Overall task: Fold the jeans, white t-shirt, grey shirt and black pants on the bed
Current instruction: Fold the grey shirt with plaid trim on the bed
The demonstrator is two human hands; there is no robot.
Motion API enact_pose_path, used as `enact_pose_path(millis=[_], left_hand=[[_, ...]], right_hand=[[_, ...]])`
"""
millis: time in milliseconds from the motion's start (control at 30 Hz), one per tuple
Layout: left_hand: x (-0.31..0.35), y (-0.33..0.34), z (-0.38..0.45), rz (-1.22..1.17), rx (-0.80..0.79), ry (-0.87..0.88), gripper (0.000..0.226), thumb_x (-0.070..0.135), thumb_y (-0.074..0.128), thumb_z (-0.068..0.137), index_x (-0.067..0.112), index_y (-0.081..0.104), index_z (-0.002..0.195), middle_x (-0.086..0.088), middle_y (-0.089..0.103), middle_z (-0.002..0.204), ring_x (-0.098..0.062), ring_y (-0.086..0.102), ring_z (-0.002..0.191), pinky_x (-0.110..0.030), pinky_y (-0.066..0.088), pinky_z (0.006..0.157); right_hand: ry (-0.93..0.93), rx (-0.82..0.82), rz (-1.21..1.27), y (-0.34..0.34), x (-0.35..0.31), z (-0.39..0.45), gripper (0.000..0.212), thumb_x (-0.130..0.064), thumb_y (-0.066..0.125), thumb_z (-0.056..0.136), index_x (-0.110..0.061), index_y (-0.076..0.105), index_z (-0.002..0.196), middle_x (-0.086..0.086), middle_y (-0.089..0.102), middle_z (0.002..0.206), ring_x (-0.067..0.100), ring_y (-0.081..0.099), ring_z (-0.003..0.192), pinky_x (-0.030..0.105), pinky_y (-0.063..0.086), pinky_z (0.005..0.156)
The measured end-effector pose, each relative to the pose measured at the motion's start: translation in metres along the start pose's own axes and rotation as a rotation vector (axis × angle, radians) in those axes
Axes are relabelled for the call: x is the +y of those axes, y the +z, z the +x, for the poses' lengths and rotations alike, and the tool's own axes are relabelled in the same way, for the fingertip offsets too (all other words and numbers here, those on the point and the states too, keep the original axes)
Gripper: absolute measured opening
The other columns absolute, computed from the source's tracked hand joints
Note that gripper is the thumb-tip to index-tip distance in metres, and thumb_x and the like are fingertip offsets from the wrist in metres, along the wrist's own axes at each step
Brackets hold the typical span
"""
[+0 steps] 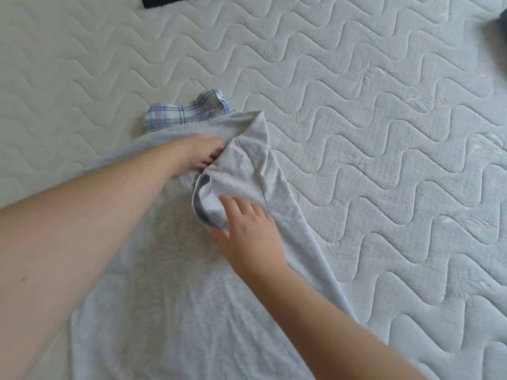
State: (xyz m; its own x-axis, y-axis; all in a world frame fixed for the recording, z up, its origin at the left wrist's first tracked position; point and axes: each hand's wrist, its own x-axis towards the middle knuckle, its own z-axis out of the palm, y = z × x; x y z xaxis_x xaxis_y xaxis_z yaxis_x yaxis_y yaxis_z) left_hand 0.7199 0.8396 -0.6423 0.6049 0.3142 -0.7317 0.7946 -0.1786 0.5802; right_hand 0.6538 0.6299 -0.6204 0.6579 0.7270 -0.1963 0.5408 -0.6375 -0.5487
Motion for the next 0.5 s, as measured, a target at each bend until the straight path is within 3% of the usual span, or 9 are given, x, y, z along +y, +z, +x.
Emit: enact_pose_path(millis=[67, 133, 200, 333, 433, 500], left_hand=[[0.013, 0.011, 0.011, 0.03, 0.066, 0.093, 0.04, 0.052, 0.056, 0.093, 0.018, 0.067, 0.113, 0.002, 0.066, 0.111, -0.019, 0.062, 0.101, -0.032, 0.049, 0.089], [0.025, 0.022, 0.019, 0.183, 0.171, 0.152, 0.051, 0.065, 0.059, 0.086, 0.024, 0.065, 0.115, 0.008, 0.063, 0.107, -0.015, 0.06, 0.098, -0.031, 0.047, 0.082], [0.033, 0.031, 0.03, 0.246, 0.218, 0.166, 0.046, 0.061, 0.064, 0.085, 0.025, 0.064, 0.114, 0.008, 0.057, 0.098, -0.015, 0.055, 0.092, -0.029, 0.042, 0.073], [0.051, 0.042, 0.044, 0.302, 0.176, 0.185, 0.04, 0.043, 0.067, 0.09, 0.015, 0.067, 0.118, -0.001, 0.065, 0.103, -0.017, 0.059, 0.088, -0.025, 0.042, 0.08], [0.065, 0.046, 0.049, 0.076, 0.168, 0.189, 0.033, 0.029, 0.064, 0.094, 0.014, 0.066, 0.124, -0.006, 0.068, 0.107, -0.023, 0.064, 0.1, -0.034, 0.051, 0.093], [0.07, 0.045, 0.051, 0.015, 0.182, 0.176, 0.028, 0.017, 0.059, 0.094, 0.016, 0.068, 0.12, -0.007, 0.068, 0.105, -0.022, 0.062, 0.098, -0.033, 0.05, 0.091]], right_hand=[[0.038, 0.008, 0.011, -0.004, 0.015, -0.013, 0.061, -0.052, 0.054, 0.091, -0.025, 0.038, 0.143, -0.004, 0.048, 0.137, 0.02, 0.046, 0.123, 0.034, 0.036, 0.1], [0.133, -0.021, -0.044, -0.003, 0.032, -0.028, 0.066, -0.057, 0.056, 0.086, -0.027, 0.038, 0.142, -0.004, 0.046, 0.134, 0.019, 0.045, 0.121, 0.034, 0.036, 0.098], [0.198, -0.059, -0.146, 0.002, 0.045, -0.044, 0.061, -0.055, 0.062, 0.081, -0.024, 0.048, 0.131, -0.002, 0.051, 0.118, 0.023, 0.053, 0.107, 0.035, 0.041, 0.088], [0.182, -0.067, -0.279, 0.019, 0.059, -0.065, 0.036, -0.043, 0.079, 0.073, -0.019, 0.062, 0.094, -0.002, 0.058, 0.078, 0.02, 0.058, 0.067, 0.032, 0.048, 0.061], [0.137, 0.046, -0.28, 0.023, 0.063, -0.064, 0.027, -0.018, 0.084, 0.068, -0.019, 0.058, 0.076, -0.006, 0.051, 0.057, 0.017, 0.05, 0.047, 0.03, 0.038, 0.046], [0.154, 0.123, -0.235, 0.021, 0.063, -0.06, 0.028, -0.018, 0.082, 0.073, -0.019, 0.054, 0.071, -0.006, 0.047, 0.052, 0.016, 0.046, 0.041, 0.028, 0.029, 0.042]])
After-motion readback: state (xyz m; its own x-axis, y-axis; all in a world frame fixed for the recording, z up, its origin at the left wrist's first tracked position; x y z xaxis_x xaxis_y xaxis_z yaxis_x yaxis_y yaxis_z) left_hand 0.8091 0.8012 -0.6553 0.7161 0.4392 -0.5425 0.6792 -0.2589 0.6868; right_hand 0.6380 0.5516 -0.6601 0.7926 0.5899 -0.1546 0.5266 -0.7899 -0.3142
